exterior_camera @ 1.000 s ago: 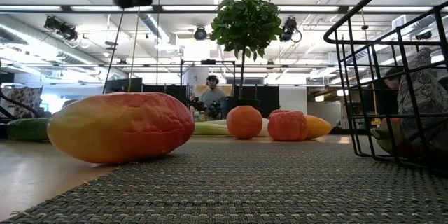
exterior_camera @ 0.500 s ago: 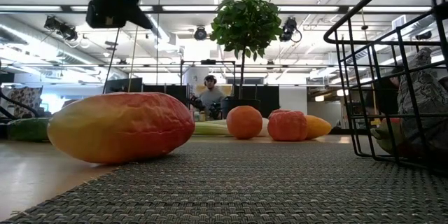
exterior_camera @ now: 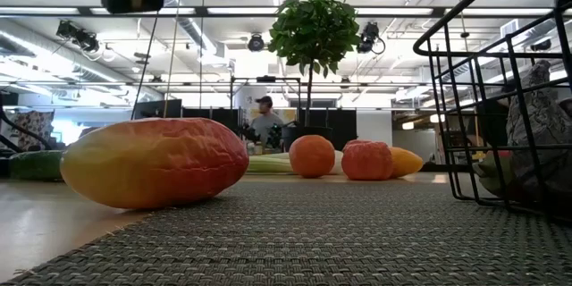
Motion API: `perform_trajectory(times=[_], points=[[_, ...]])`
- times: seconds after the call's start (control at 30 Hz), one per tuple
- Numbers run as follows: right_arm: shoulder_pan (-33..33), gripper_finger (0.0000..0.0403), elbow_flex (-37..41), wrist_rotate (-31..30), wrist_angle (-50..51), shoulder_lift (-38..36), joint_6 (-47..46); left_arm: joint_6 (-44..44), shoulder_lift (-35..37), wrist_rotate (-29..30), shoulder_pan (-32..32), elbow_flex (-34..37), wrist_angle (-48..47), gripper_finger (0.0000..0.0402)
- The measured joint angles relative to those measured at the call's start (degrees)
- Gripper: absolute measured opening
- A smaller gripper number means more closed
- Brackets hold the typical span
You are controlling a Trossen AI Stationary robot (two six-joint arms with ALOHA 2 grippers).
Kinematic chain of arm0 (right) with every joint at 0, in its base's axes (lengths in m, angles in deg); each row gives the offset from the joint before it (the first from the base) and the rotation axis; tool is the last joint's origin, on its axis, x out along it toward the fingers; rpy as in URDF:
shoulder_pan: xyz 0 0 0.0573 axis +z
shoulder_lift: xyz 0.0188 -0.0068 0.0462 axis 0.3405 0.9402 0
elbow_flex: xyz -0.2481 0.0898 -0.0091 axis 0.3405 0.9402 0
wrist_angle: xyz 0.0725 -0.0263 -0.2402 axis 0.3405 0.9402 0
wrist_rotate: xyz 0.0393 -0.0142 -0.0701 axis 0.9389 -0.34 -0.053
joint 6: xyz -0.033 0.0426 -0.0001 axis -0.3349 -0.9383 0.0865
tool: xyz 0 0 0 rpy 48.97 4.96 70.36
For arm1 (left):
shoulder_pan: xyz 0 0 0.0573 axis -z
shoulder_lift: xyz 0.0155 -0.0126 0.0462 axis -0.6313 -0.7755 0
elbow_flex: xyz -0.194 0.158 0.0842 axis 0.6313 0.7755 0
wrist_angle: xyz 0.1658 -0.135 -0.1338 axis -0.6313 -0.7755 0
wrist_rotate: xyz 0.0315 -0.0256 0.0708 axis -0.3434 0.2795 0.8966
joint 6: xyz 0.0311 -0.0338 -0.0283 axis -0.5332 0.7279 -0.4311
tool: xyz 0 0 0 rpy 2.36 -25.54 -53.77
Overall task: Build produce basket
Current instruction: Put the orange mango into the black wire basket
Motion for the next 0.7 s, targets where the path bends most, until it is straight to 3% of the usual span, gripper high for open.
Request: perform_trajectory(times=[0.23,0.33,0.53,0.7], points=[[0.7,0.026,0.0,-4.4,1.1,-7.8,-1.8,-3.3,-9.8,0.0,0.1,-11.8,-12.3,0.0201],[0.7,0.0279,0.0,-4.6,1.1,-9.9,-1.0,-3.3,-14.3,0.0,-0.4,-15.7,-16.0,0.0221],[1.3,0.0289,0.0,-5.1,1.9,-12.0,-0.8,2.6,-21.6,-1.0,-1.3,-19.4,-34.7,0.0275],[3.0,0.029,0.0,-6.1,3.8,-12.1,-0.6,5.0,-23.3,-6.0,-2.2,-19.5,-31.9,0.031]])
